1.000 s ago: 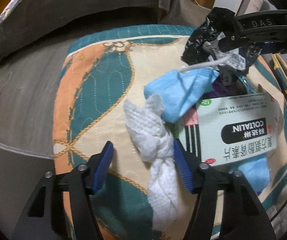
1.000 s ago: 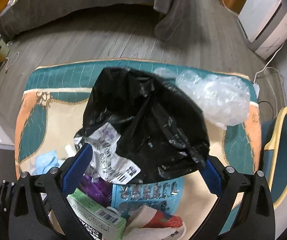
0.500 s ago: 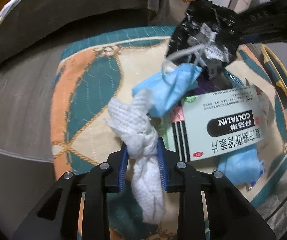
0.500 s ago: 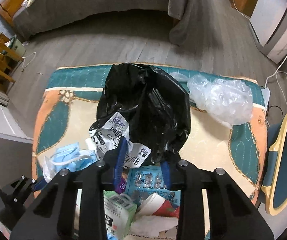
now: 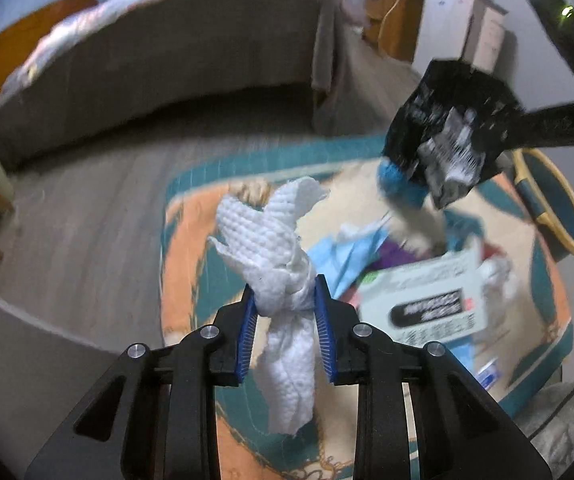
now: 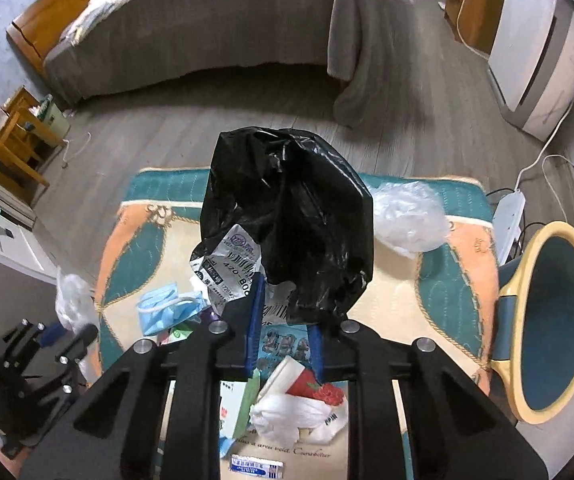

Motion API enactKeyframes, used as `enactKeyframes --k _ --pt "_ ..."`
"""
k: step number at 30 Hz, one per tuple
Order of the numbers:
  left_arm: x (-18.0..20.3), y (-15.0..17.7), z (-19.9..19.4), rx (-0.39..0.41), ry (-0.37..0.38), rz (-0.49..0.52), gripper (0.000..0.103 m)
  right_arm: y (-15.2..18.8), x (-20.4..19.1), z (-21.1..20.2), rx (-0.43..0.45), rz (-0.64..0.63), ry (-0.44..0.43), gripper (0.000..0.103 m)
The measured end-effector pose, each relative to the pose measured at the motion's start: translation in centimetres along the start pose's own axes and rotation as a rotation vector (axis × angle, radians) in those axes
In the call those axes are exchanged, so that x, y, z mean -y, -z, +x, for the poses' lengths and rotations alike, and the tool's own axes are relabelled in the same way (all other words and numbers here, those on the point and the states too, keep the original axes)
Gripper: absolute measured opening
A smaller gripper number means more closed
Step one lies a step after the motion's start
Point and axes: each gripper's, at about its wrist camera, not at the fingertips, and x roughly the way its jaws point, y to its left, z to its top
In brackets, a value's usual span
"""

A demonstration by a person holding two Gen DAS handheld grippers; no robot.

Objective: Collect trash
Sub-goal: 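Carry the black bag into the bin and open the right tool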

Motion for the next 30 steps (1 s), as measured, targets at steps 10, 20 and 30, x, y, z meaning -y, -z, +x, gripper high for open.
enactKeyframes --k 10,20,30 --pt "3.2 -4.7 -5.6 0.094 0.097 0.033 0.029 0.6 2.2 -5.1 0.095 0.018 -0.035 0.018" --pt "4.9 -6.2 -5.3 0.109 0.086 0.022 0.029 1.4 6.6 -8.0 0.141 0.069 -0.021 0.018" --pt "7.7 -8.7 -8.5 0.225 0.014 0.149 0.029 1.1 10.1 -9.4 0.175 0.137 -0.038 0.018"
